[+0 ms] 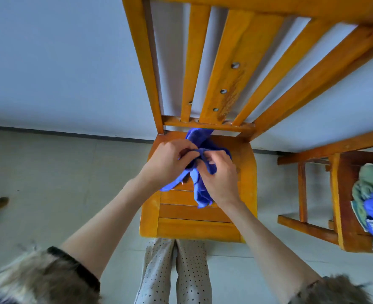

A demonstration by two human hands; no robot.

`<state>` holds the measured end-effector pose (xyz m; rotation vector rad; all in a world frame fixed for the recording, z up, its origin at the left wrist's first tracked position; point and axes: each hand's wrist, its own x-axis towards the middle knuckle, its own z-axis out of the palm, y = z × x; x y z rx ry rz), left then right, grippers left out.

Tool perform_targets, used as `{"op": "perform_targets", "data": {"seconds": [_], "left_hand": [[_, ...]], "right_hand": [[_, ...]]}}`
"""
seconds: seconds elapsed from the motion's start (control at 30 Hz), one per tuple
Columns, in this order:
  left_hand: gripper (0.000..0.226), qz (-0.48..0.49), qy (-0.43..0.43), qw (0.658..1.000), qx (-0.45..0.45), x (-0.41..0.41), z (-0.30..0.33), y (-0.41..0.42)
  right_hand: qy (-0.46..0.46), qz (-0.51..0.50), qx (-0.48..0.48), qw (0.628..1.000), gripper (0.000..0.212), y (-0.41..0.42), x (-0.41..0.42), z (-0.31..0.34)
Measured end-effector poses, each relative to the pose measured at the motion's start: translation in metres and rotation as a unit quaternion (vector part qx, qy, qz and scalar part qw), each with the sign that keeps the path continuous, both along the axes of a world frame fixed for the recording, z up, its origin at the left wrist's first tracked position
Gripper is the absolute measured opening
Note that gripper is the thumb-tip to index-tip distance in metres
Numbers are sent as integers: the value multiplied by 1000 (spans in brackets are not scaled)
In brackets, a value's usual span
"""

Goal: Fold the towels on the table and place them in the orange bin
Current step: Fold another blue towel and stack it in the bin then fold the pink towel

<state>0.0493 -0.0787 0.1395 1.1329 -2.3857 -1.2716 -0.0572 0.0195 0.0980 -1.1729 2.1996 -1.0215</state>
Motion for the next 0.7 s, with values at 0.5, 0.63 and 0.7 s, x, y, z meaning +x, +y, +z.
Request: {"op": "perform_targets", "data": {"seconds": [0.5,0.63,0.7], "left_hand": [[29,82,-53,982,-163,60,193,-4],[22,165,-21,969,-185,81,246,4],[18,206,3,961,-187,93,268,12]], "right_hand": [[75,25,-117,990,15,-6,0,240],[72,23,-149,986,14,-8,-4,304],[96,40,-163,981,14,-7,-5,327]]}}
